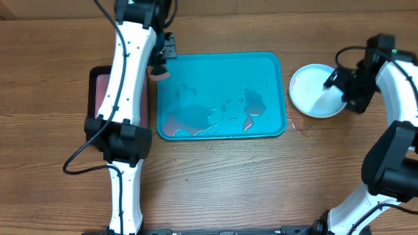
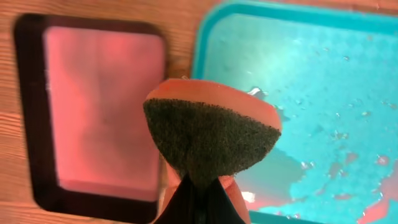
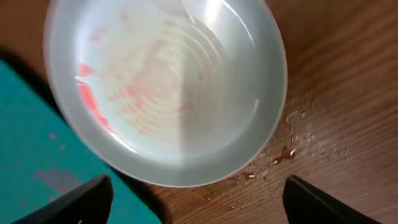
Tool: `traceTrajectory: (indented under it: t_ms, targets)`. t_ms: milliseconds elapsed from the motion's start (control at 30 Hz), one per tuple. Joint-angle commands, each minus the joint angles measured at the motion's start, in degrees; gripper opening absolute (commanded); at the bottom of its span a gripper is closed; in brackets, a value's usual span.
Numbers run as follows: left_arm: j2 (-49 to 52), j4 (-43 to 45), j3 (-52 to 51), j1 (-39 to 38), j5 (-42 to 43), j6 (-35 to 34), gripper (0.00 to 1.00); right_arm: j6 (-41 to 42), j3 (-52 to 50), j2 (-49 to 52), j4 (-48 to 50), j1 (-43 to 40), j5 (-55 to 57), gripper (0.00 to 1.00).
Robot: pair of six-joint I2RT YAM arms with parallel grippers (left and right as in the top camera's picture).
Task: Clean dirty plates on tray and stack at the side
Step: 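Lower the sponge onto the dark sponge tray and open the left gripper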
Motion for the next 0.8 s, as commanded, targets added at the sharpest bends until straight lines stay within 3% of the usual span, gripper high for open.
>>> traceTrajectory:
  t_ms: [0,167,433,767]
  targets:
    - [-1.16,-0.24,1.38,3.13,-1.31,1.73,0.04,-0.24,5.42,-3.06,-1.46,0.83,-0.52,0.92]
    - [-1.62,-0.24,-1.29,7.26,0.31,4.68,0.04,-3.1,7.34,-3.41,-2.4,3.93,-2.43,0.93]
    - [-4.04,-0.2,-16.06,15.37,3.28,4.57,0.04,-3.48,7.32,-3.39,-0.24,10.86,-1.07,0.98]
    - [-4.02,15.89,-36.72,16.94,3.21,9.18,0.04,-3.45,7.3,-3.39,0.52,13.94,-0.85,1.0]
